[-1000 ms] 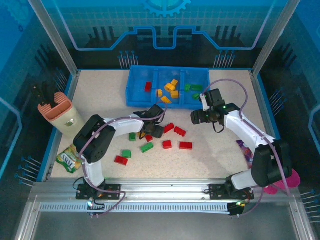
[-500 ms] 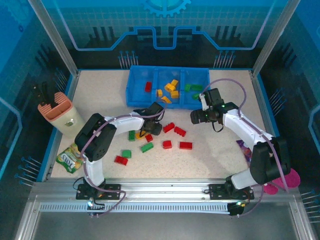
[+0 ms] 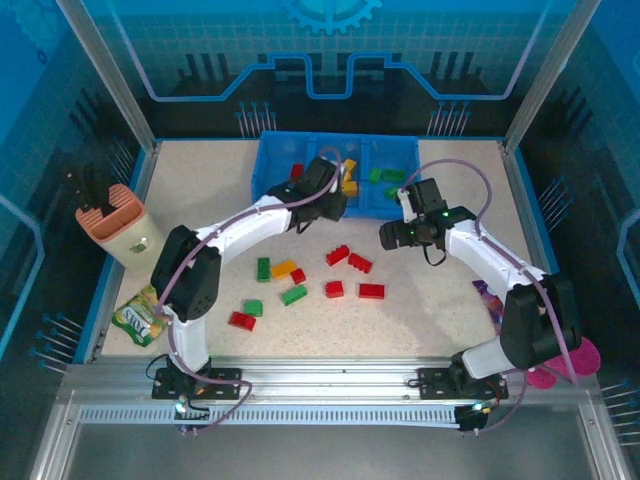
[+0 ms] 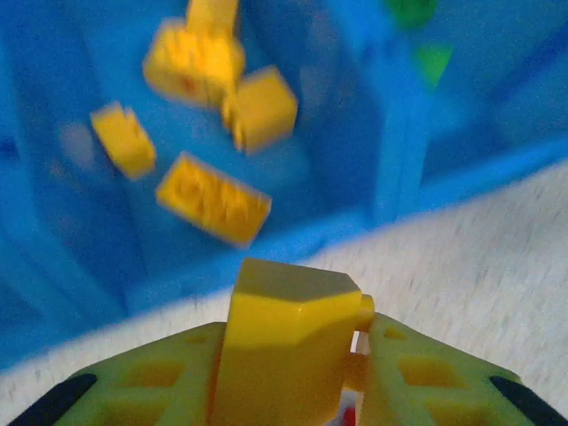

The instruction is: Sort the legos into containers by color

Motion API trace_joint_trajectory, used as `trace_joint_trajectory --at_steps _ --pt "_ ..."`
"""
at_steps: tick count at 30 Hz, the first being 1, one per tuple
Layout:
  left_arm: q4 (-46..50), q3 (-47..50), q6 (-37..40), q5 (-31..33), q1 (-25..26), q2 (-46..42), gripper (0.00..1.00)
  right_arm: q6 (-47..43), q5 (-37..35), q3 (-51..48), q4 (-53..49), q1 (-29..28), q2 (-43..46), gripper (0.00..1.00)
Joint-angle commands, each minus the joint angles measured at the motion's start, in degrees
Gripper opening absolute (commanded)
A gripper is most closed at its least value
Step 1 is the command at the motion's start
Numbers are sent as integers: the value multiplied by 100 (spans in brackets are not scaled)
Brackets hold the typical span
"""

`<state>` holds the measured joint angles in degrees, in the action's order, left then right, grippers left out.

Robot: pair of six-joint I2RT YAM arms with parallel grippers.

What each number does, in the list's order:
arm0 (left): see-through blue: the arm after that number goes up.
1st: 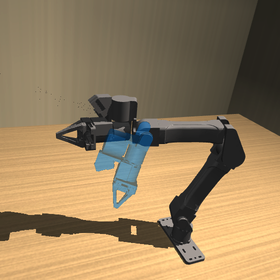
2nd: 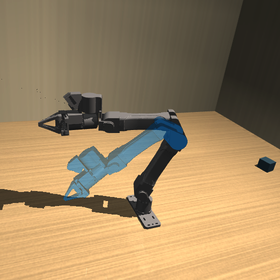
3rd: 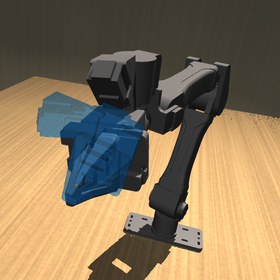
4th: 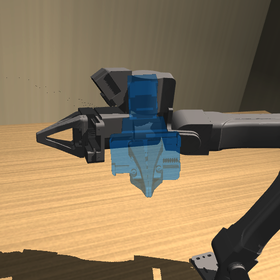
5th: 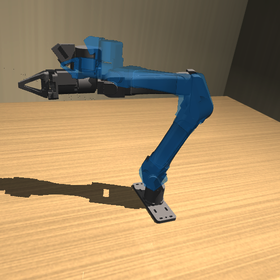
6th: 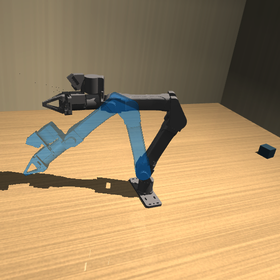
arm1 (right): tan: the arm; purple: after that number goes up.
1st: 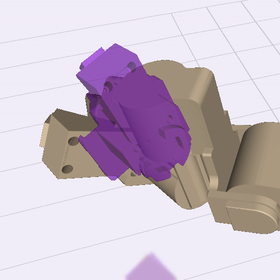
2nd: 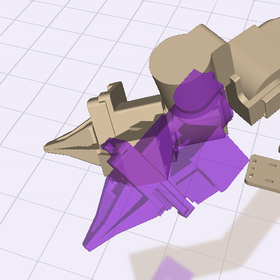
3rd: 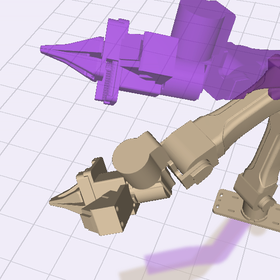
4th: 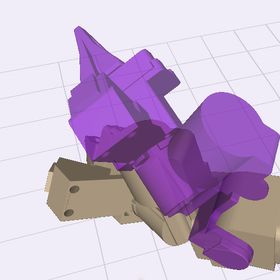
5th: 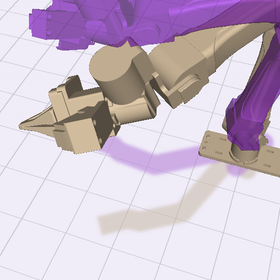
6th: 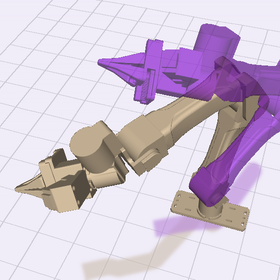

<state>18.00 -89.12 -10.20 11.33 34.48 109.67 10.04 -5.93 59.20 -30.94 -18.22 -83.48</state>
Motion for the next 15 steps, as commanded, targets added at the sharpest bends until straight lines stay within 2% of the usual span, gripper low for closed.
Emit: trace_joint_trajectory --at_steps 1,10,15 --pt "-200 -490 -89 148 -113 548 35 -40 210 -143 153 -189 139 89" --pt "212 -2638 -207 123 -379 2306 35 -21 43 -281 158 -536 119 89" --pt "504 -3427 -162 165 -436 2813 43 6 14 -366 106 -558 208 90"
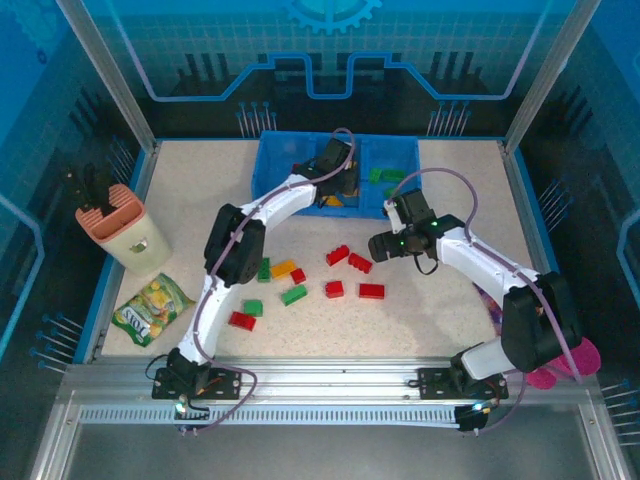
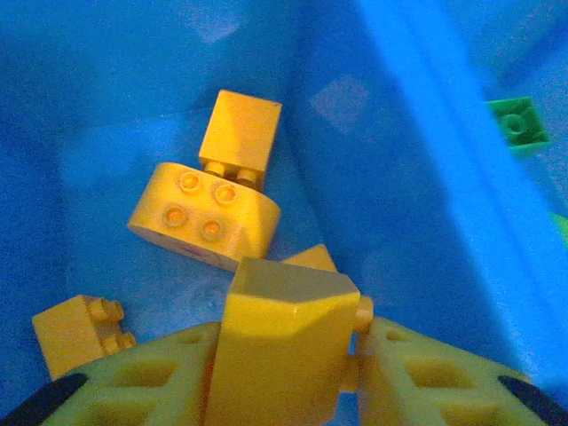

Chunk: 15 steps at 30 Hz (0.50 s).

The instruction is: Sort the legos into containers by color

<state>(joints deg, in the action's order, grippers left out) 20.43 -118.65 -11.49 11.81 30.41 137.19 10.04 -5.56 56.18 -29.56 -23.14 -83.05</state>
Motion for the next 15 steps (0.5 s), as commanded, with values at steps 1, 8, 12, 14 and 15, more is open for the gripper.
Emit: trace_joint_trajectory --at_steps 1,8,12,14,15 --pt "253 -503 -14 132 -29 80 44 11 -42 -71 -41 -63 182 90" --pt "289 -501 115 16 -39 -16 68 -97 -195 22 -120 -64 166 90" --pt "423 -65 381 -128 -20 -621 72 -130 -243 46 -56 -66 84 90" --pt "112 713 550 -253 -23 -1254 72 -141 -251 81 -41 -67 14 90" --pt "-130 1181 638 -362 -11 -1637 71 -140 -244 86 -17 -66 -17 90"
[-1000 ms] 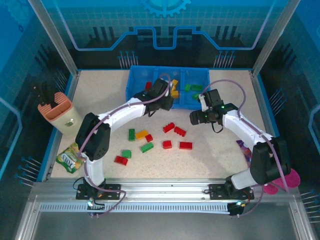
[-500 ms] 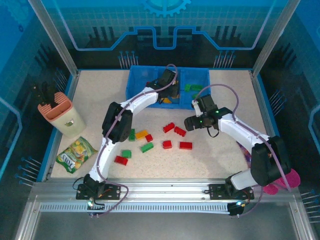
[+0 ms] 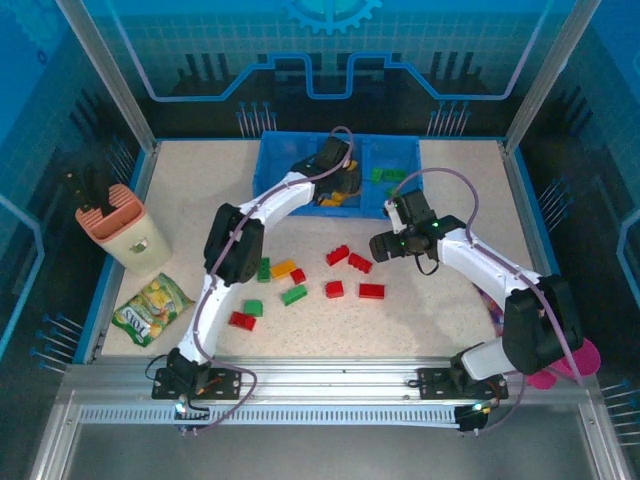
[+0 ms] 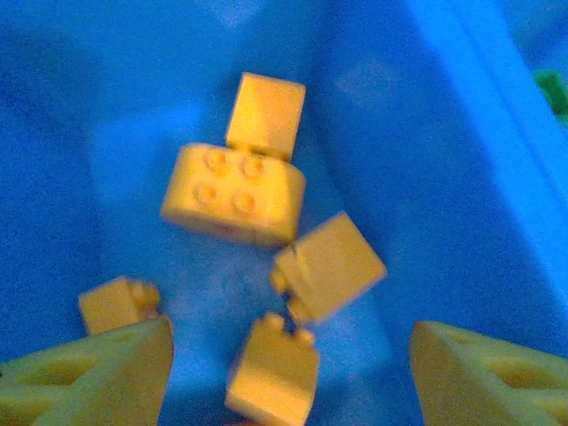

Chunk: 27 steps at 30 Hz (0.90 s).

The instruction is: Sort the legos into containers by color

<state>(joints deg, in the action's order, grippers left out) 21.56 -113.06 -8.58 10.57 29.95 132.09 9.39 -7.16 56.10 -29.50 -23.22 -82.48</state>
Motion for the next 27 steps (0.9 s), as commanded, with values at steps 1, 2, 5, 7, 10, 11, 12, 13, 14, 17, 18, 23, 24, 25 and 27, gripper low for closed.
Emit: trace_joint_trajectory --at_steps 1,2,5,7,10,11,12,13,14,17,18,23,24,25,27 --pt "-446 1066 435 -366 42 -1507 70 -73 -71 103 4 -60 -99 90" --pt "-571 1419 527 -485 60 -1776 70 -77 -60 116 29 -60 -125 90" --pt "-579 2381 757 -565 180 -2584 68 -60 -57 180 57 -59 -202 90" --pt "-72 2757 809 -740 258 -2912 69 -51 -6 245 46 -60 -248 91" --pt "383 3406 806 -840 410 -3325 68 -76 82 386 -34 -60 -286 91" --pt "365 3663 864 -887 462 -3438 68 -85 105 411 -30 -60 -286 91" --pt "322 3936 947 -898 537 -3546 67 -91 122 439 -30 -57 -283 91" --pt "282 4191 1029 -864 604 -3621 65 -95 133 461 -43 -60 -286 91" --pt "254 4370 1080 -796 653 -3658 65 -94 153 487 -51 -60 -295 91" --pt "124 4747 1185 -668 739 -3673 64 -62 174 556 -83 -59 -330 91" --pt "45 4843 1212 -707 761 -3664 63 -41 193 560 -86 -60 -330 91" --pt "-191 4943 1414 -840 929 -3436 61 1 216 530 -147 -74 -271 91" --pt "-171 4898 1429 -826 967 -3363 61 2 216 517 -161 -77 -245 91" --pt "-151 4844 1429 -807 1007 -3281 61 2 207 501 -170 -79 -213 91" --pt "-160 4748 1429 -761 1074 -3130 61 2 184 472 -192 -77 -166 91"
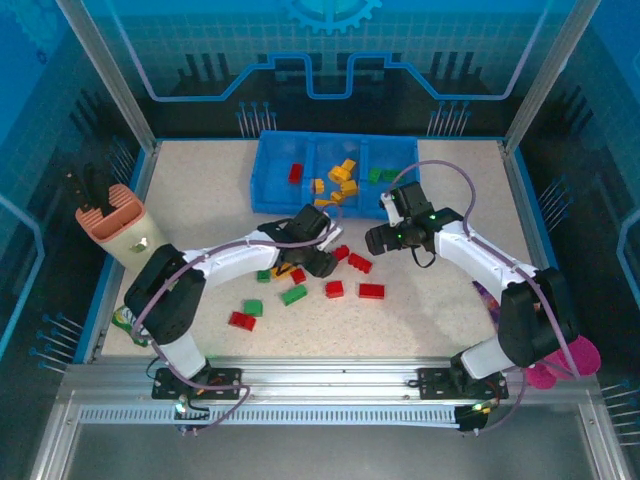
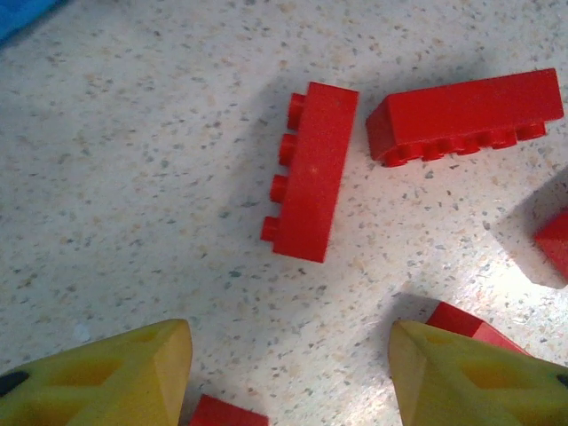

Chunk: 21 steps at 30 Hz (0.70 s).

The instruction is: Sort the legos into containers by color

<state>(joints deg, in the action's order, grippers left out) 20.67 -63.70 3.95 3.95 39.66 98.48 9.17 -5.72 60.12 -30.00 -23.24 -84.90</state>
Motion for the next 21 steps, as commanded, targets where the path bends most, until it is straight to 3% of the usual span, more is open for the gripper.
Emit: trace_joint_trajectory --at_steps 1,13,21 --pt "-86 -233 177 -96 131 310 61 28 35 52 -160 -71 92 91" --pt "-209 -802 173 650 269 1087 61 24 -47 0 -225 -132 220 91" --pt "-182 -1130 380 788 263 1517 62 21 -87 82 -260 -172 84 91"
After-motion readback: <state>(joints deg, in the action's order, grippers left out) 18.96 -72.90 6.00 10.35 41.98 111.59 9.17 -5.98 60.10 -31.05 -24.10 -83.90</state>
